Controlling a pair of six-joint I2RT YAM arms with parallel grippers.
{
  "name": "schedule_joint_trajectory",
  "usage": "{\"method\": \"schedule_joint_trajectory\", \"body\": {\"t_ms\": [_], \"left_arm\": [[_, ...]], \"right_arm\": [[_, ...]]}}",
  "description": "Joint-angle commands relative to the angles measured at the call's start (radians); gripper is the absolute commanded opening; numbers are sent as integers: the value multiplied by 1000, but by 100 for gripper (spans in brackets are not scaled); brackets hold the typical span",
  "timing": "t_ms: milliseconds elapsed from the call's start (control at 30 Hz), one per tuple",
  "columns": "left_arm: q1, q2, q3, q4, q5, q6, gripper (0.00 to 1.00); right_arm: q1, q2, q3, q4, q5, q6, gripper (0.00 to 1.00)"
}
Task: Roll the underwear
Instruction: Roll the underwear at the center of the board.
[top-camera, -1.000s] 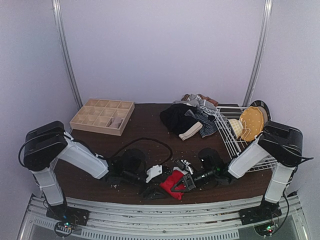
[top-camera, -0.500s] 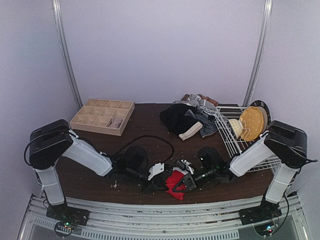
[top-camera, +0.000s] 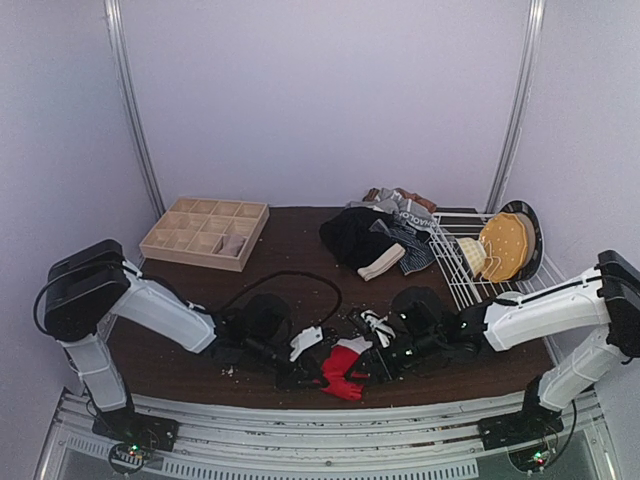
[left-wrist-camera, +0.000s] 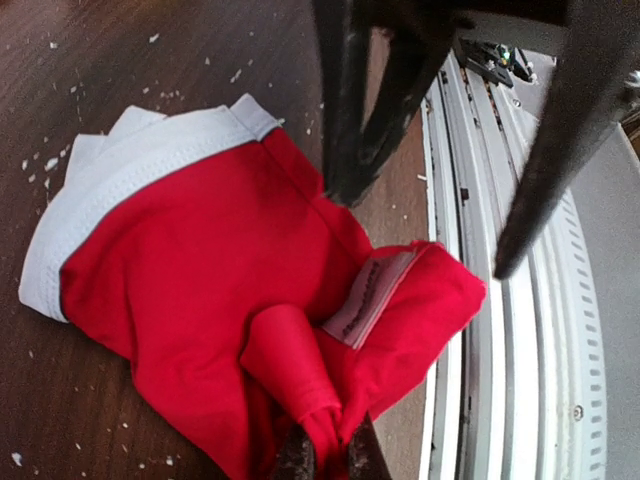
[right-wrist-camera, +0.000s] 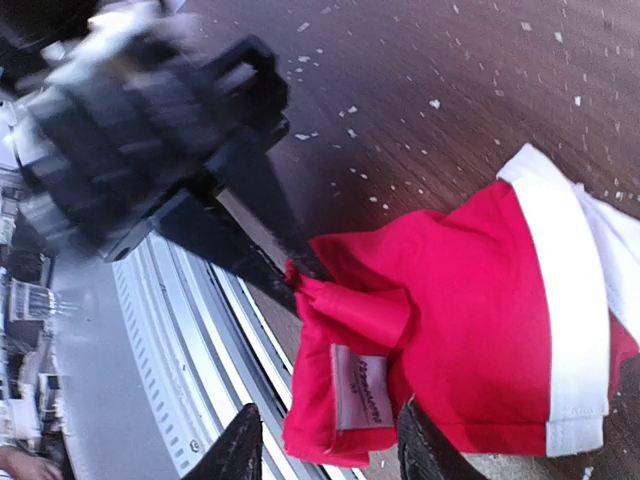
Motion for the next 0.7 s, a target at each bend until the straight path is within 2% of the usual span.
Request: {"method": "schedule_joint_trajectory", "body": {"t_ms": [0,100,333,467,667], "left_arm": [[-6,-1,53,-251,11,-89,0],[-6,29,117,-360,49,-123,0],[-4,86,230,-498,129,-162,0],[7,142,311,-593,177,-162,0],[29,203,347,-633,220,-189,0]], "right_arm": [[86,-73,18,-104,238,-90,45],[167,-95,30,-125,359,-132,45],[291,-119,13,-130,547,-211,43],[315,-101,12,-124,584,-275,42],[319,-20,50,-169,598,-334,42]]}}
